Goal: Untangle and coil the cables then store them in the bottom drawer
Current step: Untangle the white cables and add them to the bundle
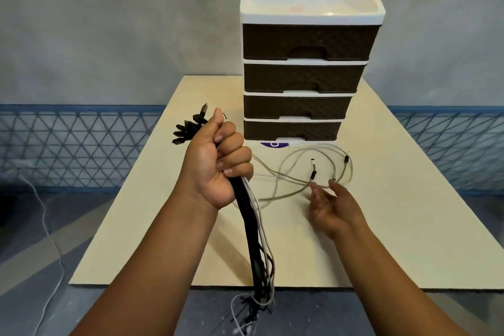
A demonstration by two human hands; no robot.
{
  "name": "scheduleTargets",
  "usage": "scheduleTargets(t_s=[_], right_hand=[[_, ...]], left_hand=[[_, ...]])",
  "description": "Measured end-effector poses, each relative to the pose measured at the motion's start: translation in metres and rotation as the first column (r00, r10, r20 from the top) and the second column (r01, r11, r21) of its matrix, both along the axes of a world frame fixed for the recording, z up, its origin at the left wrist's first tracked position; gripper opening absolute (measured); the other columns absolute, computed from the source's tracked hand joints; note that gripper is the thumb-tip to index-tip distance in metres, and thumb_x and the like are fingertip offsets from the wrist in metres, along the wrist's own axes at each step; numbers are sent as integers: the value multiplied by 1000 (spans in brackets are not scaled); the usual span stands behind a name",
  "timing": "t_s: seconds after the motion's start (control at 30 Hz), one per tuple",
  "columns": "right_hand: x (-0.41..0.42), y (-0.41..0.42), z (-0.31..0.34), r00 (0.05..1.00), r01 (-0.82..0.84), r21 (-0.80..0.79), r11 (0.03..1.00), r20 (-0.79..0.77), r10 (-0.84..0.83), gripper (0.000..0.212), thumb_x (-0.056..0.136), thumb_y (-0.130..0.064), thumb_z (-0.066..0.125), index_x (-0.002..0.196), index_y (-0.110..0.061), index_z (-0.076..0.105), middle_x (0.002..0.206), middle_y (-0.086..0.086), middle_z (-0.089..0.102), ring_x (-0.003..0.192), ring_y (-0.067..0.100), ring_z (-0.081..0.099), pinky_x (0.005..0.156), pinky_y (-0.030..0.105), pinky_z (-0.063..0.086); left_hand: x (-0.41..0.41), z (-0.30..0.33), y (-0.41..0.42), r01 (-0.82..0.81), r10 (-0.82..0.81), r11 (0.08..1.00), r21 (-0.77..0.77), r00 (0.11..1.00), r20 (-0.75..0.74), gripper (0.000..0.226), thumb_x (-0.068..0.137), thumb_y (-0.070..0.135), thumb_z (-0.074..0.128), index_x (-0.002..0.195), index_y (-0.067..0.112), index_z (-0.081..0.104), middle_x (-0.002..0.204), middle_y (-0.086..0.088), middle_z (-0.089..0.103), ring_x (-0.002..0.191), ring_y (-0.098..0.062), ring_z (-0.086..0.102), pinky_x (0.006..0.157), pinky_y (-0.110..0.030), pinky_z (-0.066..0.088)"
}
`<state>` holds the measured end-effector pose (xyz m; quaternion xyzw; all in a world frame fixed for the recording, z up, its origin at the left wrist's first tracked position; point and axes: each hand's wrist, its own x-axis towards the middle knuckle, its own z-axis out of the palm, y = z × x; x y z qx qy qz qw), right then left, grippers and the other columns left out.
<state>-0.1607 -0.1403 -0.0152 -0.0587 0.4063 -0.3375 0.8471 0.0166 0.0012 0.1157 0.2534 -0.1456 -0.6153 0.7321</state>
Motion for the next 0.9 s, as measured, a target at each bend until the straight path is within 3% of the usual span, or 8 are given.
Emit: scheduleTargets(t_s=[0.13,0.23,0.3,0.37,0.4,0.47,0.77,0.9], right_hand=[[18,-18,-2,996,13,32,999,-89,-11,27,96,-30,56,81,-7,56,48,-2,49,31,5,43,31,11,30],[30,-23,3,937,-79,-55,995,-346,55,27,97,-24,55,73,-11,54,48,0,51,30,6,42,30,11,26],[32,-23,1,747,-227,-284,931,-664,-20,20,94,-21,57,77,-11,57,62,7,59,39,14,50,36,17,33],[26,-22,-5,380,-509,-433,744,-888,-257,7,92,-21,56,90,-16,60,81,7,66,63,21,60,52,24,42],[23,-22,-7,219,-634,-397,663,-915,-339,8,92,-22,52,96,-21,60,87,3,65,73,23,60,60,27,43],[21,-21,-9,70,-744,-302,596,-922,-380,13,94,-25,48,100,-27,59,88,0,62,80,25,58,67,29,42],[25,-21,-7,-14,-805,-241,542,-906,-423,35,96,-40,48,69,-19,49,66,-2,56,67,23,53,54,29,35],[19,-25,-8,46,-775,-273,569,-923,-381,19,85,-20,60,70,-12,54,65,2,59,68,26,57,56,31,43]], left_hand=[[16,-5,-13,45,-44,999,29,999,-27,55,100,48,37,52,23,34,39,7,26,38,-4,11,37,-16,12],[26,-8,-20,78,-76,996,37,996,-42,55,100,48,37,52,22,34,39,7,26,38,-5,12,36,-16,13],[32,-10,-25,98,-96,994,42,994,-48,55,100,48,36,52,22,34,38,6,26,38,-5,11,37,-16,13],[36,-13,-29,109,-107,993,48,993,-54,55,100,48,36,51,22,34,38,6,26,38,-5,10,37,-16,12],[38,-14,-31,115,-112,992,52,992,-60,55,100,48,36,51,22,34,38,6,26,38,-5,10,37,-16,12],[41,-17,-35,124,-120,990,60,990,-69,55,100,47,36,51,22,34,39,7,23,38,-5,10,37,-16,12],[49,-23,-41,138,-131,987,85,988,-85,55,100,46,37,50,21,34,42,7,16,38,-5,9,36,-16,13],[51,-24,-39,133,-126,987,86,988,-84,55,99,46,38,50,22,34,47,8,12,38,-5,9,37,-15,12]])
